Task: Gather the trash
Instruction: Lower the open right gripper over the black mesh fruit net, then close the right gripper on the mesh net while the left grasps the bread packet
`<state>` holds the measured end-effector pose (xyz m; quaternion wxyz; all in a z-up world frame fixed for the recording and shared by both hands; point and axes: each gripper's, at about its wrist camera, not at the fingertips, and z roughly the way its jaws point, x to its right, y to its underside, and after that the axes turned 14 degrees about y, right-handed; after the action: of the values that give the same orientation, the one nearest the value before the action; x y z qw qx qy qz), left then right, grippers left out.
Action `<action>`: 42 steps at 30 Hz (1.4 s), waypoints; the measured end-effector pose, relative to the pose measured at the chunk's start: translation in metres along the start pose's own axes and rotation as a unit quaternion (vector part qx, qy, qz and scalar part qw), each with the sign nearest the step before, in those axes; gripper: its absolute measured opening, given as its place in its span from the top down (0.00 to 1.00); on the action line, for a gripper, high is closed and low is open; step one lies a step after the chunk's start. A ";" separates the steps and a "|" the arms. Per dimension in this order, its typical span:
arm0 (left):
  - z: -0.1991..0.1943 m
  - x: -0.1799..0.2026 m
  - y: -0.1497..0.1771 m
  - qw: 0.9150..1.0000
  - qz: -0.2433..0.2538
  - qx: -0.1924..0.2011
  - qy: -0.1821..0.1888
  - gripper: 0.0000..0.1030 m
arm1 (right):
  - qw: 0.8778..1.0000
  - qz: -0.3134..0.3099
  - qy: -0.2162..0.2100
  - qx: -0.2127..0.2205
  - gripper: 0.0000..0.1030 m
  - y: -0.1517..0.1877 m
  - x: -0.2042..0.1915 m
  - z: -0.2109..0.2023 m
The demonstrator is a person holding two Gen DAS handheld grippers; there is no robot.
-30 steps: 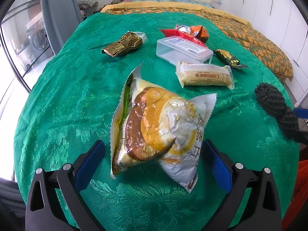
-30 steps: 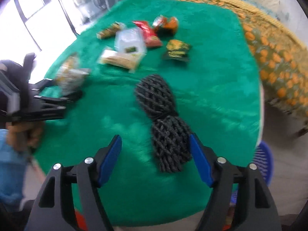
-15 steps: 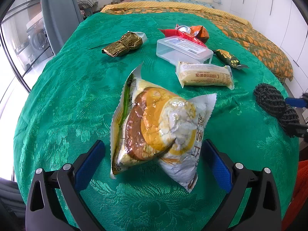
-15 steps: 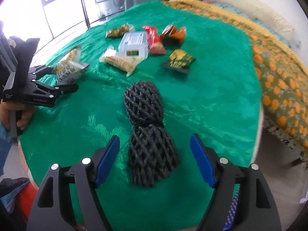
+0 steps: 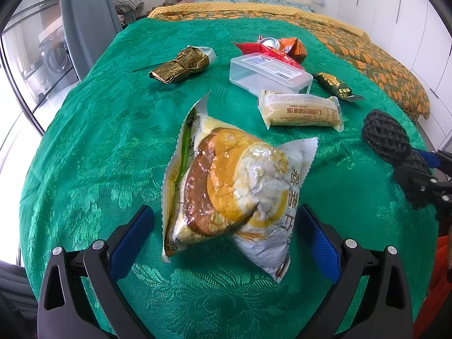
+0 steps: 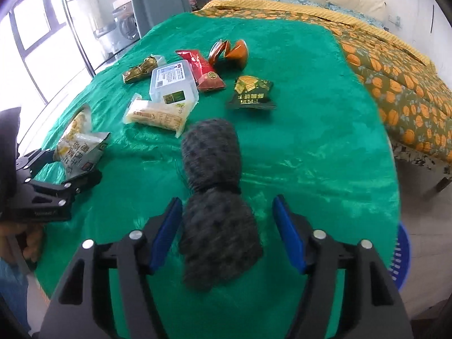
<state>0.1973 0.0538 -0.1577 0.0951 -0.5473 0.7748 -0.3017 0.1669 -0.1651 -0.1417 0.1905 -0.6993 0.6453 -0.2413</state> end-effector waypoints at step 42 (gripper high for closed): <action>0.000 0.000 0.000 1.000 0.001 0.000 -0.001 0.04 | 0.999 -0.034 0.009 0.028 0.15 0.002 -0.016 0.016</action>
<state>0.1975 0.0534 -0.1580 0.0959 -0.5471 0.7752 -0.3009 0.1739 -0.1500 -0.1567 0.1959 -0.7127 0.6162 -0.2721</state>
